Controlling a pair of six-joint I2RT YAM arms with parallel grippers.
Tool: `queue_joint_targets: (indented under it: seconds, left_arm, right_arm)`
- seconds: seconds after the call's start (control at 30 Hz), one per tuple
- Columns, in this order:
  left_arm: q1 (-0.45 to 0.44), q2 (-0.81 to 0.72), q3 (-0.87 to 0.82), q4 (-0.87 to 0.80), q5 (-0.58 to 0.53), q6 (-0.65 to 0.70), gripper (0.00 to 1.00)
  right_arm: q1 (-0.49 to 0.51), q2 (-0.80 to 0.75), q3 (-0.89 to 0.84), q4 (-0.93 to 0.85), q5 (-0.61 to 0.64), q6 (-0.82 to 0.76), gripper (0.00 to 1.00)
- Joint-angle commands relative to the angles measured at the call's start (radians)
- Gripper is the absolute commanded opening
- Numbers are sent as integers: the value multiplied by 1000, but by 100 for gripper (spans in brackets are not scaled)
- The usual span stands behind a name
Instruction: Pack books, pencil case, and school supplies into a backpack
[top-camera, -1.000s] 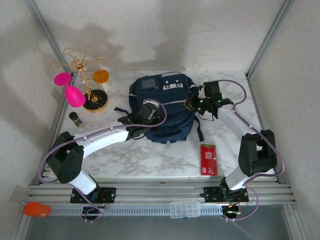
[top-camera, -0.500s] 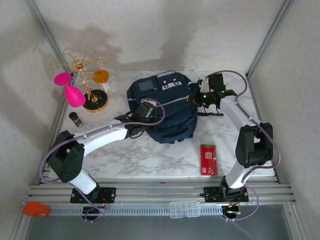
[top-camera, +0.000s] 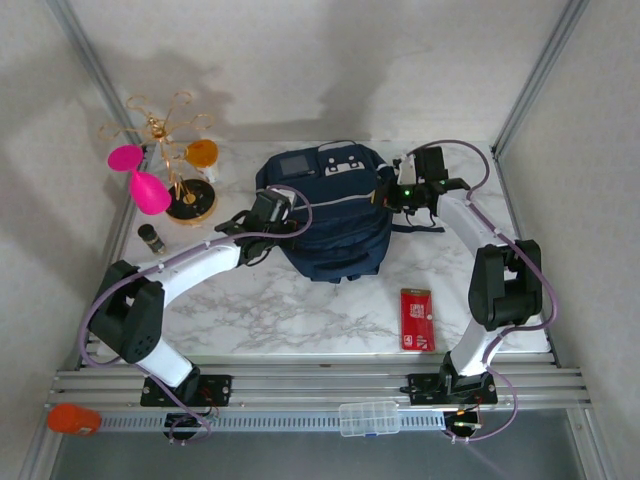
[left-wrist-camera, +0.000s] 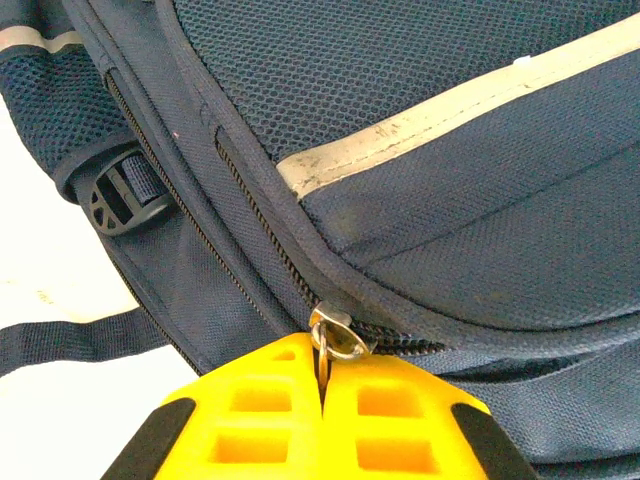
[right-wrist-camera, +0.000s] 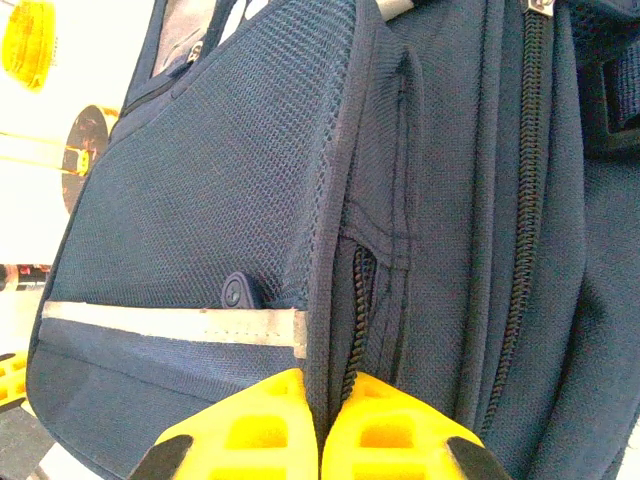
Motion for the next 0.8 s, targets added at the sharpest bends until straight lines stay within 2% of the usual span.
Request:
queue_joint_targets:
  seconds: [0.0, 0.03, 0.07, 0.1, 0.2, 0.27, 0.33, 0.47, 0.63, 0.77]
  left_arm:
    - [43, -10, 35, -5, -105, 10, 12]
    - [43, -15, 38, -9, -97, -2, 20]
    - [43, -23, 41, -15, -83, -19, 30]
    - [41, -36, 38, -18, -53, -39, 37]
    - [13, -99, -5, -2, -2, -131, 47]
    - [-33, -144, -32, -4, -9, -201, 53]
    - [-99, -185, -63, 3, -28, -297, 54]
    - [-227, -205, -132, 65, 13, -485, 58]
    - [-378, -128, -144, 144, 24, -686, 59]
    - [-464, -50, -121, 200, 27, -773, 60]
  right_arm:
    - [-15, 4, 37, 29, 57, -29, 0]
    - [-15, -2, 35, 23, 59, -31, 2]
    - [-16, -7, 33, 16, 59, -32, 10]
    - [-16, -16, 29, 6, 56, -36, 20]
    - [-26, -72, -23, 11, 62, -9, 49]
    - [-35, -127, -70, 9, 77, 19, 59]
    - [-38, -203, -130, -14, 150, 58, 66]
    - [-54, -341, -264, -98, 294, 158, 78]
    - [-61, -484, -422, -266, 438, 265, 83]
    - [-53, -572, -563, -327, 486, 343, 87]
